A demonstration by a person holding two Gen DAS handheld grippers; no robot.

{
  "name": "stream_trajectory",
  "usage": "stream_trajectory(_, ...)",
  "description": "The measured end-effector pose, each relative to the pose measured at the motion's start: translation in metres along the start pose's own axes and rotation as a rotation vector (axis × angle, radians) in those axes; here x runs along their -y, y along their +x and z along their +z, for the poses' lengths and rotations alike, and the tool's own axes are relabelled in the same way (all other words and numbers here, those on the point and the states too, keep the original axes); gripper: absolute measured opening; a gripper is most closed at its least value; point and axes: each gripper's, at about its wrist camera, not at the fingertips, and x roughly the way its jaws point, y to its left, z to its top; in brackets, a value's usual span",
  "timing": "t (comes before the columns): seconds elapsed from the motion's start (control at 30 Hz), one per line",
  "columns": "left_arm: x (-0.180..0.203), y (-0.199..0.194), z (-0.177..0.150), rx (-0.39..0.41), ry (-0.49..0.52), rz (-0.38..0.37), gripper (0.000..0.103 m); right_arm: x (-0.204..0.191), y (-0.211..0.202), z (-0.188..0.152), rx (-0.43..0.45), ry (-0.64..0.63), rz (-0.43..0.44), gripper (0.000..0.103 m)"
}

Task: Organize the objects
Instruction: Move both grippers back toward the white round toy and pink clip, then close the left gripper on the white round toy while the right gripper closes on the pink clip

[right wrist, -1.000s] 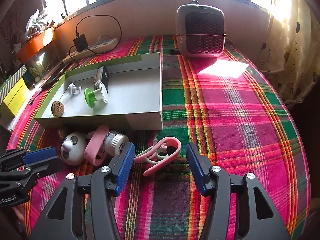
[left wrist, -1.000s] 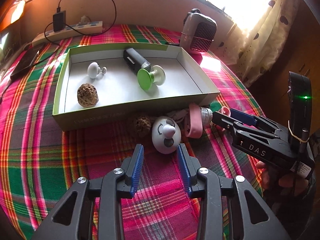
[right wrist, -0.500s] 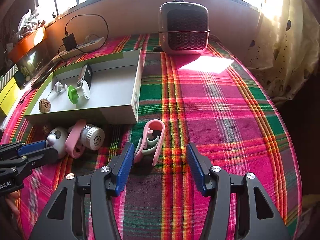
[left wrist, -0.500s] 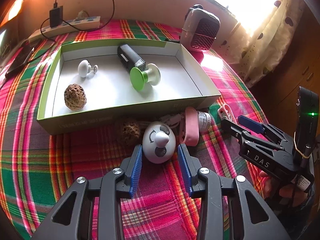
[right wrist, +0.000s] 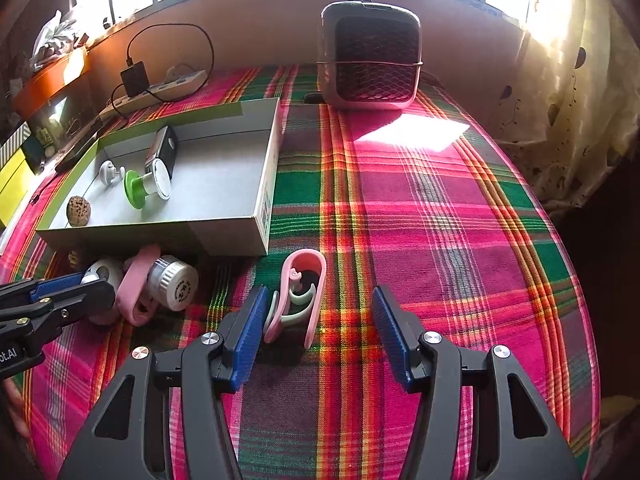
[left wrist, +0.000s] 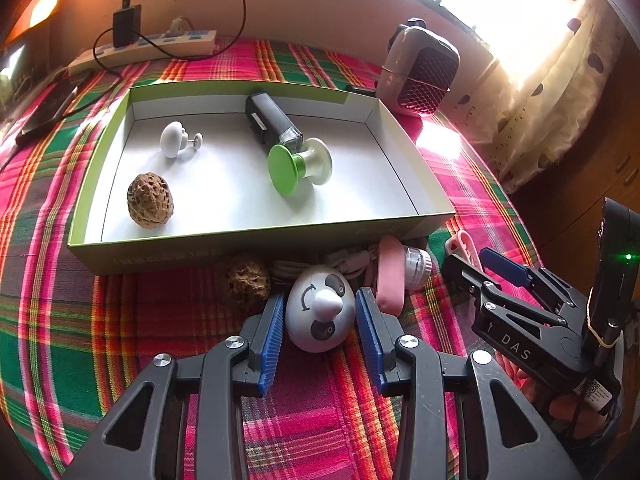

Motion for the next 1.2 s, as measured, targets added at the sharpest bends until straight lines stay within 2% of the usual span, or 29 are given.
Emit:
stream_trajectory(0.6,-0.004,-0.0019,-0.0008,0.01,-0.018,-0.011,0.029,0.0006,0.0002,-0.0002,0.003,0.019,-0.014,0.054)
stream_trajectory(0.87,-0.0036,-0.0025,-0.0013,0.011,-0.016,-0.01,0.029,0.0004,-0.0014,-0.0011,0.012,0.021,-0.012,0.031)
stream_trajectory(0.9,-0.0035,-0.0026,-0.0012,0.011,-0.017,-0.01,0.029,0.0004,-0.0017,-0.0012,0.013,0.022,-0.011,0.025)
stream_trajectory(1.2,-0.0036,-0.002,-0.0017,0.012,-0.015,-0.01,0.029,0.0008,-0.0025,-0.0013,0.014,0.027,-0.008,0.024)
